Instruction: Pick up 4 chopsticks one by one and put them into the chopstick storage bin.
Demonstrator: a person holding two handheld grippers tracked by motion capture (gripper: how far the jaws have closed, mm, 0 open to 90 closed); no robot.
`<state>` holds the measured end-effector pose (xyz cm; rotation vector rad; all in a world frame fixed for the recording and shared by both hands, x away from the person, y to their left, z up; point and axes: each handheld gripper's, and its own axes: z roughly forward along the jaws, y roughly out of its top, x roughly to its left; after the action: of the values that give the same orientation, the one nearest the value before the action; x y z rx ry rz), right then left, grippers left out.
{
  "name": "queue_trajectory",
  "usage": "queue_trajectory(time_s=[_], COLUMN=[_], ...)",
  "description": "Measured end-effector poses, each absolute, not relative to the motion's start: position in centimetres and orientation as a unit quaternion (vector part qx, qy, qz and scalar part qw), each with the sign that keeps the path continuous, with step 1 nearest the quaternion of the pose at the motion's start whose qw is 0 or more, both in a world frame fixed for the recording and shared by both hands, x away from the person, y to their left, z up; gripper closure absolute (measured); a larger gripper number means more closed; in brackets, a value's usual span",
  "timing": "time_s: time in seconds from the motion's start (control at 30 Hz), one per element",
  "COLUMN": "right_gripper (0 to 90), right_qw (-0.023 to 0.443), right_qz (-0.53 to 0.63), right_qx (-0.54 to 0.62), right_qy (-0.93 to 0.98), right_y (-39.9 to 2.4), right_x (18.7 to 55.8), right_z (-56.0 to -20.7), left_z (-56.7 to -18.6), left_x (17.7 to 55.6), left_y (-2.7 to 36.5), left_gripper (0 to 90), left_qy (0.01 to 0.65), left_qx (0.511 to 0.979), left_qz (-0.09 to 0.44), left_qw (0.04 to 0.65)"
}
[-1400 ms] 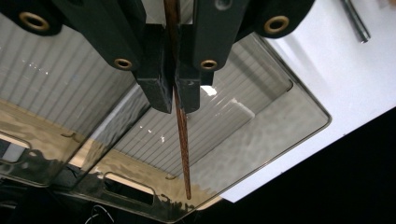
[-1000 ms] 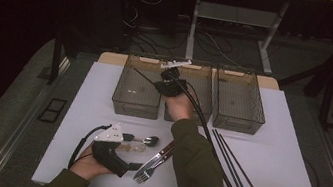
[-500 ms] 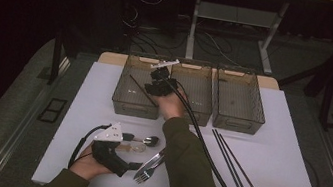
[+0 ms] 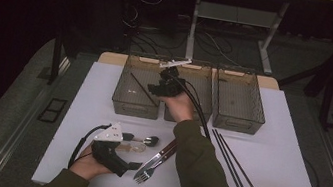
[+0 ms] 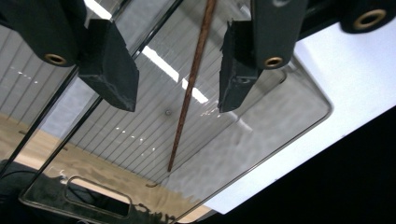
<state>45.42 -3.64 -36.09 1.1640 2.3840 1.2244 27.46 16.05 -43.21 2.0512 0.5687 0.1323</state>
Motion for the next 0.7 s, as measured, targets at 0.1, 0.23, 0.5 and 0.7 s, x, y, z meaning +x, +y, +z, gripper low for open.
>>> queue_trajectory(time_s=[0.1, 0.23, 0.5, 0.7], right_gripper=[51.0, 52.9, 43.4, 40.2], right_qw=[0.098, 0.088, 0.081, 0.095], right_qz=[0.424, 0.425, 0.437, 0.443], right_qx=[0.392, 0.375, 0.358, 0.356], right_qy=[0.81, 0.819, 0.821, 0.818], right_y=[-4.1, -4.6, -7.9, -11.0], right_x=[44.9, 43.9, 41.7, 40.3], right_z=[-35.9, -35.9, -35.0, -34.5], left_z=[-43.2, -43.2, -43.3, -43.3], left_x=[27.4, 27.4, 27.4, 27.4], left_y=[16.0, 16.0, 16.0, 16.1], left_gripper=[0.0, 0.0, 0.0, 0.0], left_qy=[0.235, 0.236, 0.238, 0.239], left_qx=[0.842, 0.841, 0.841, 0.84], left_qz=[0.055, 0.055, 0.054, 0.058], left_qw=[0.484, 0.483, 0.483, 0.483])
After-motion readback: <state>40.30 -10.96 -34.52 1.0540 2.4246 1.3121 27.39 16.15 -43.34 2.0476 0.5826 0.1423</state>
